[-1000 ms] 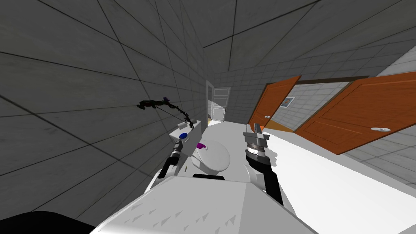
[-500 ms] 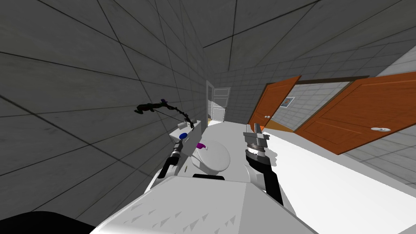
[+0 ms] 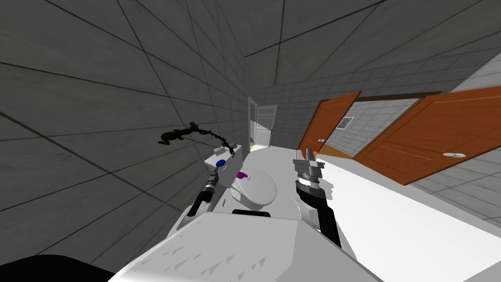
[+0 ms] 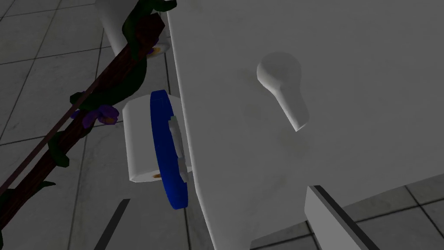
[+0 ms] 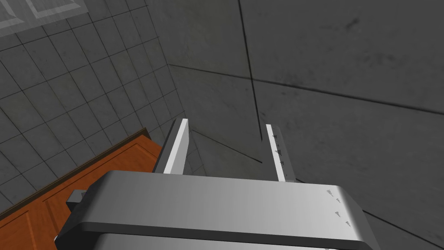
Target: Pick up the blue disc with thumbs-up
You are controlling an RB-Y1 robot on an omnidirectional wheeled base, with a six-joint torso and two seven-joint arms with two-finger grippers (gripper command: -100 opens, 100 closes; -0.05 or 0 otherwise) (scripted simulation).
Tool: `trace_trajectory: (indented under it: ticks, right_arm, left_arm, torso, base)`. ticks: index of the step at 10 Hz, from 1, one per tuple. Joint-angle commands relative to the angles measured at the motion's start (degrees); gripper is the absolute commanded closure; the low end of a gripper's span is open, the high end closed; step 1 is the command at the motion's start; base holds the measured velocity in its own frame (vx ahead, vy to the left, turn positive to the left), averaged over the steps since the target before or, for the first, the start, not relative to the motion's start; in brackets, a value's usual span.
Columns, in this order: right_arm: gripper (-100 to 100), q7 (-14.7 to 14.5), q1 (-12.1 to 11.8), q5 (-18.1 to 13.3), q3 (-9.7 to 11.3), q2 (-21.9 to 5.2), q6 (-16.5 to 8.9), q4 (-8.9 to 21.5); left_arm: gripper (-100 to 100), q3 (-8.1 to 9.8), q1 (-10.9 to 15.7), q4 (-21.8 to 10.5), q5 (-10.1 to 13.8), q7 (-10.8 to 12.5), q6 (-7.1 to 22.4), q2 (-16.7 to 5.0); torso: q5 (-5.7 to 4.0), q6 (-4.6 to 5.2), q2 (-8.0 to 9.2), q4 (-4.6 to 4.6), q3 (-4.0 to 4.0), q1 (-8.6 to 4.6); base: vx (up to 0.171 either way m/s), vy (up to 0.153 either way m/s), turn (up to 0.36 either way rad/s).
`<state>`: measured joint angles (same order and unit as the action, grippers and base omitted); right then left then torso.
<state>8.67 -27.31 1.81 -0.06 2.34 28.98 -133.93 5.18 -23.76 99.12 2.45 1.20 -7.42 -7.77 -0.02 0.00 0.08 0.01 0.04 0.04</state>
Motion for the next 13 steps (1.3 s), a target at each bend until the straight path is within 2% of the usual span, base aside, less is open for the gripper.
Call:
trace_trajectory:
  ticks: [1, 5, 6, 9, 13]
  right_arm:
    - [0, 0.0, 0.0, 0.0, 0.0, 0.0, 0.0, 0.0]
    - [0, 0.0, 0.0, 0.0, 0.0, 0.0, 0.0, 0.0]
    - [0, 0.0, 0.0, 0.0, 0.0, 0.0, 0.0, 0.0]
    - [0, 0.0, 0.0, 0.0, 0.0, 0.0, 0.0, 0.0]
    - [0, 0.0, 0.0, 0.0, 0.0, 0.0, 0.0, 0.0]
  left_arm:
    - [-100, -0.45, -0.1, -2.1, 0.0, 0.0, 0.3, -1.1]
    - [-100, -1.54, 0.8, -6.0, -0.2, -0.1, 0.1, -1.5]
    - [-100, -2.18, 2.1, -4.4, -0.3, 0.0, -1.4, -1.4]
    - [-100, -2.04, 2.3, -2.3, -0.2, 0.1, -2.3, -0.6]
    - [-100, -1.55, 2.5, 0.7, 0.0, 0.2, -3.5, 4.3]
  torso:
    - [0.0, 0.0, 0.0, 0.0, 0.0, 0.0]
    - [-0.03, 0.01, -0.08, -0.01, -0.05, -0.15]
    - [-0.04, 0.01, -0.1, -0.02, -0.05, -0.19]
    - [-0.02, 0.0, -0.14, -0.02, -0.08, -0.04]
    - [0.07, -0.01, -0.18, -0.03, -0.1, 0.34]
  base:
    - [-0.024, -0.018, -0.023]
    - [-0.006, -0.039, -0.031]
    - [0.01, -0.078, -0.106]
    - [0.01, -0.003, -0.017]
    - [0.018, 0.081, 0.002]
